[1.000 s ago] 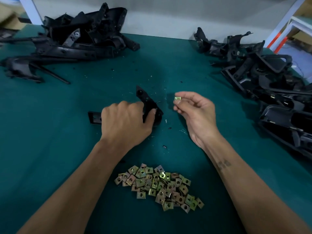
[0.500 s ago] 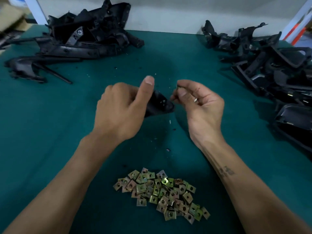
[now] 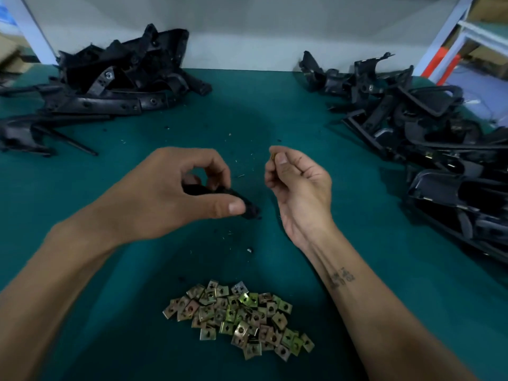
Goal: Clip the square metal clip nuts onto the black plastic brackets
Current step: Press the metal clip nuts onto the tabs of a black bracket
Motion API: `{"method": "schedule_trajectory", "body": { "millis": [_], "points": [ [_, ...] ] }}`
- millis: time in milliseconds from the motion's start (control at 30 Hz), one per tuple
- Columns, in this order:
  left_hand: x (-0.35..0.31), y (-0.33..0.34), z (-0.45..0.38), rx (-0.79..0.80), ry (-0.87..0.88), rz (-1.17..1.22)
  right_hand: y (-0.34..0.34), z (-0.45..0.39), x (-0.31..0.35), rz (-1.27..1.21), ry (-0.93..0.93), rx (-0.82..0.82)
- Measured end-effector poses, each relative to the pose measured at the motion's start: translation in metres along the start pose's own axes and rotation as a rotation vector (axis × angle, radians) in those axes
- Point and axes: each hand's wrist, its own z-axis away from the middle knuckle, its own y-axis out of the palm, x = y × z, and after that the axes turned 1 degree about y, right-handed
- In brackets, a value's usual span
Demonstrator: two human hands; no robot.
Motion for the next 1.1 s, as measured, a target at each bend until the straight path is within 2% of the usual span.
{"method": "schedule_trajectory", "body": {
  "millis": [233, 333, 433, 533, 667, 733, 833, 967, 1100],
  "points": [
    [0.014, -0.008, -0.003, -0.159, 0.111, -0.462, -0.007, -0.008, 0.004, -0.098, 0.081, -0.017],
    [0.022, -0.007, -0.006, -0.339, 0.004, -0.608, -0.007, -0.008, 0.004, -0.072, 0.085, 0.004],
    [0.026, -0.007, -0.012, -0.440, -0.161, -0.573, -0.006, -0.007, 0.002, 0.000, 0.070, 0.040],
    [0.028, -0.001, -0.023, -0.360, -0.187, -0.396, -0.004, -0.006, -0.002, 0.085, 0.047, 0.079],
    [0.035, 0.022, -0.030, -0.208, -0.228, 0.148, -0.002, -0.007, -0.005, 0.137, 0.063, 0.116],
    [0.045, 0.028, -0.030, -0.161, -0.275, 0.340, -0.004, -0.008, -0.005, 0.142, 0.082, 0.147],
    [0.058, 0.030, -0.027, -0.134, -0.287, 0.529, -0.005, -0.011, -0.006, 0.158, 0.118, 0.184],
    [0.068, 0.025, -0.025, -0.210, -0.177, 0.735, -0.007, -0.014, -0.006, 0.151, 0.147, 0.229],
    [0.073, 0.023, -0.026, -0.139, -0.141, 0.855, -0.009, -0.015, -0.006, 0.147, 0.143, 0.292]
  ]
}}
